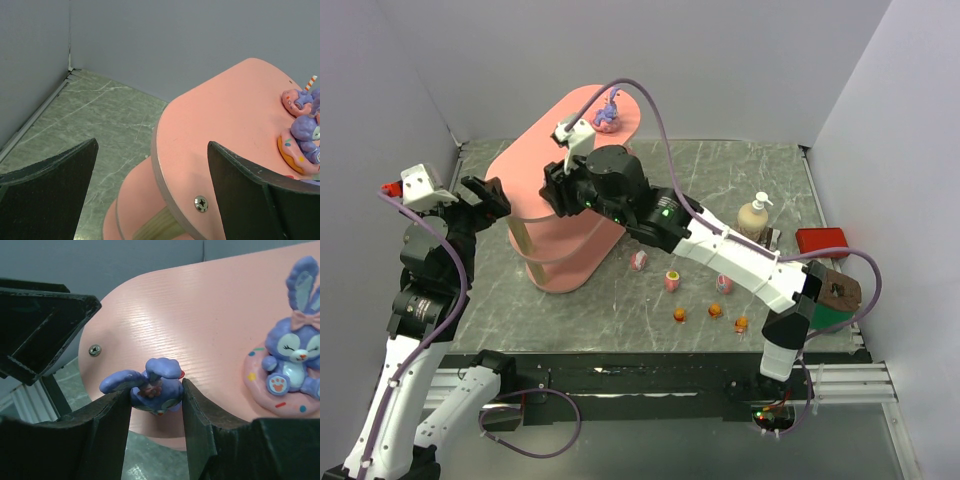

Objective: Place and organize the plastic toys onto the shelf

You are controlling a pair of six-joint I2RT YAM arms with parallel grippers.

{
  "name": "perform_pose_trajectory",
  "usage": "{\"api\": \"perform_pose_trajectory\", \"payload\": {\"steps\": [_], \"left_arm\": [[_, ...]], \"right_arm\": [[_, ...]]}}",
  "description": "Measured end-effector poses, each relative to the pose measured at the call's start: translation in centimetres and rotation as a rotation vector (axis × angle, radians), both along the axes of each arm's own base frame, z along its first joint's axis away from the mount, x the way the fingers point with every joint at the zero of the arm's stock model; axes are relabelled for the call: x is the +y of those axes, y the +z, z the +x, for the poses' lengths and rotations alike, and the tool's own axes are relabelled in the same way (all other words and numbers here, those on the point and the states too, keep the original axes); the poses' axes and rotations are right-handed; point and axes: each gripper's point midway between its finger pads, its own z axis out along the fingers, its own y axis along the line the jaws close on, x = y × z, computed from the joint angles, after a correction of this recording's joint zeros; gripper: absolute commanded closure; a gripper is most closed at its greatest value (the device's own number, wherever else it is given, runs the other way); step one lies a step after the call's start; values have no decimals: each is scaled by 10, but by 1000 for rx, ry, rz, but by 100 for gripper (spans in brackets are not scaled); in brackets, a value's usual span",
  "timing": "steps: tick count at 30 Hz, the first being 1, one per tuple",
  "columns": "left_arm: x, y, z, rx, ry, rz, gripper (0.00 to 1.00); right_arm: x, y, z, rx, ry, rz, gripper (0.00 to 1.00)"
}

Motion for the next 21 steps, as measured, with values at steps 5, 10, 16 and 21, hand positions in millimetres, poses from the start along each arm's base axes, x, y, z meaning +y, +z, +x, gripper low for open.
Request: {"api": "perform_pose_trajectory", "payload": {"steps": [5,10,16,21], "left_arm": [[0,0,0,-1,0,0,4],[0,0,0,0,0,0,4],[0,0,0,0,0,0,4],[0,0,0,0,0,0,4]], "right_arm": [[8,1,-4,-55,27,-29,85],[10,2,-4,-72,32,-34,80],[14,2,-1,-84,25,-1,77],[14,2,-2,-96,20,42,73]]}}
